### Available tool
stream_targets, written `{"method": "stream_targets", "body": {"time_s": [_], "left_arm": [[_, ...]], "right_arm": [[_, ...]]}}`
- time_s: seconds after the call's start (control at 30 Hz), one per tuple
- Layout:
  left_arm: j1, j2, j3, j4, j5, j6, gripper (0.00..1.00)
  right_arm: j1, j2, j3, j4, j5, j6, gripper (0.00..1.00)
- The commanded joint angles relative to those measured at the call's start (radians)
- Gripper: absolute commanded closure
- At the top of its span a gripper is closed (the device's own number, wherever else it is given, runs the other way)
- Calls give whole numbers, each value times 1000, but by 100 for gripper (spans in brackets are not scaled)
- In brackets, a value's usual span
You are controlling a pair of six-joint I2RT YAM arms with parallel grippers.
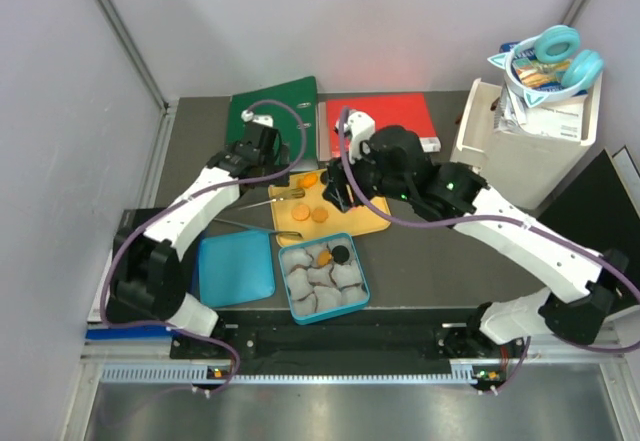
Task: Pack the cookies
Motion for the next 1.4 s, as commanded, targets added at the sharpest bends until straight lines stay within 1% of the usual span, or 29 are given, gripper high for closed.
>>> {"method": "stream_targets", "body": {"time_s": [0.0,0.13,0.27,0.33,0.4,0.57,0.7,1.1,1.23,1.37], "left_arm": [[0,58,21,107,68,144,1],[0,161,97,73,62,142,2],[0,246,124,61,53,144,5],[2,268,125,61,54,142,6],[2,285,125,50,64,130,9],[2,232,66,85,80,115,9],[2,195,-2,128,85,113,9],[9,133,-50,196,145,99,7],[9,98,-76,228,195,99,7],[9,109,-91,179,261,98,11]], "right_arm": [[-2,-76,-155,-2,72,29,40],[-2,-145,-211,-14,87,30,40],[-3,-190,-235,-33,101,26,40],[-3,-213,-251,-39,113,24,40],[-5,-228,-260,-43,121,27,40],[-6,-279,-280,-33,124,38,40],[-8,-285,-289,-27,127,37,41],[-9,-279,-295,-28,115,43,41],[-11,-274,-303,-28,112,46,41],[-11,-265,-307,-25,116,46,41]]}}
